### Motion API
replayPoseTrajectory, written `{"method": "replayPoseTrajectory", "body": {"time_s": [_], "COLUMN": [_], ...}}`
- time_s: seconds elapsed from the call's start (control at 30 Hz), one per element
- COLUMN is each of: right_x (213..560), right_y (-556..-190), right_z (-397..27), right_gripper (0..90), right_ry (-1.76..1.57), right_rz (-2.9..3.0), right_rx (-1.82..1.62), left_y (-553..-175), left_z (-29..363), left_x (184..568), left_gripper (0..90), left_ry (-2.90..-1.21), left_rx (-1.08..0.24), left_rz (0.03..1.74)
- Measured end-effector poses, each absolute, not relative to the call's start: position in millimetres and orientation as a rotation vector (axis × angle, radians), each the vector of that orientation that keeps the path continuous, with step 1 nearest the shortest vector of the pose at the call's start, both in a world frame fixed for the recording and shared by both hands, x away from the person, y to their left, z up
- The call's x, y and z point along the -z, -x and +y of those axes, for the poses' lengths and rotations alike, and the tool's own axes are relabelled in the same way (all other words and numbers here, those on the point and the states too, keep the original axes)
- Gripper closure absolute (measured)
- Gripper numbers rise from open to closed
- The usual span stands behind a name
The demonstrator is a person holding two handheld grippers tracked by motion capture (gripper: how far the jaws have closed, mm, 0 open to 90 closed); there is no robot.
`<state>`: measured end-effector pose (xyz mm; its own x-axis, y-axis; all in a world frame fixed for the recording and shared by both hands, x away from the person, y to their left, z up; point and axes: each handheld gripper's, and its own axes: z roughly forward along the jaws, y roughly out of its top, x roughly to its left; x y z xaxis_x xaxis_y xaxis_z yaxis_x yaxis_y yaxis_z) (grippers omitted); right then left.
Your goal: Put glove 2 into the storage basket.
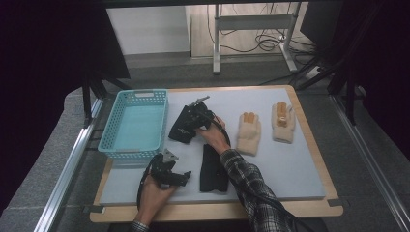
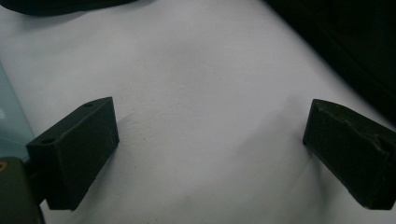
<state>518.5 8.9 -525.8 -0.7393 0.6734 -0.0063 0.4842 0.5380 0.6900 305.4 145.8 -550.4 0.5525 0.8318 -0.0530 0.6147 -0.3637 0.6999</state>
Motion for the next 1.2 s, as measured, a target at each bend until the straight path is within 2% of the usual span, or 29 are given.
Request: {"method": "replayPoseTrajectory", "body": {"time_s": [0.03,0.17,0.2,0.27,0.33,0.6,0.83,1.2], "right_x": [528,529,529,527,527,518,491,445], "right_y": [-520,-522,-522,-522,-523,-518,-510,-477], "right_z": [12,14,13,11,10,15,1,-30], "right_gripper": [40.9,52.6,63.1,77.2,84.4,86.9,87.0,87.0], "right_ry": [-0.952,-0.963,-0.971,-0.996,-1.019,-0.984,-0.950,-0.848], "right_rz": [2.516,2.544,2.549,2.549,2.559,2.565,2.560,2.587], "right_rx": [-0.969,-0.982,-0.991,-0.975,-0.977,-0.907,-0.969,-1.064], "left_y": [-305,-305,-305,-305,-305,-305,-305,-305], "left_z": [146,146,146,146,146,146,146,146], "left_x": [550,550,550,550,550,550,550,551], "left_gripper": [3.6,3.6,3.6,3.6,3.6,3.7,3.7,3.7], "left_ry": [-2.104,-2.104,-2.105,-2.105,-2.105,-2.105,-2.106,-2.105], "left_rx": [-0.409,-0.409,-0.409,-0.409,-0.409,-0.408,-0.410,-0.410], "left_rz": [1.158,1.158,1.158,1.158,1.158,1.158,1.157,1.156]}}
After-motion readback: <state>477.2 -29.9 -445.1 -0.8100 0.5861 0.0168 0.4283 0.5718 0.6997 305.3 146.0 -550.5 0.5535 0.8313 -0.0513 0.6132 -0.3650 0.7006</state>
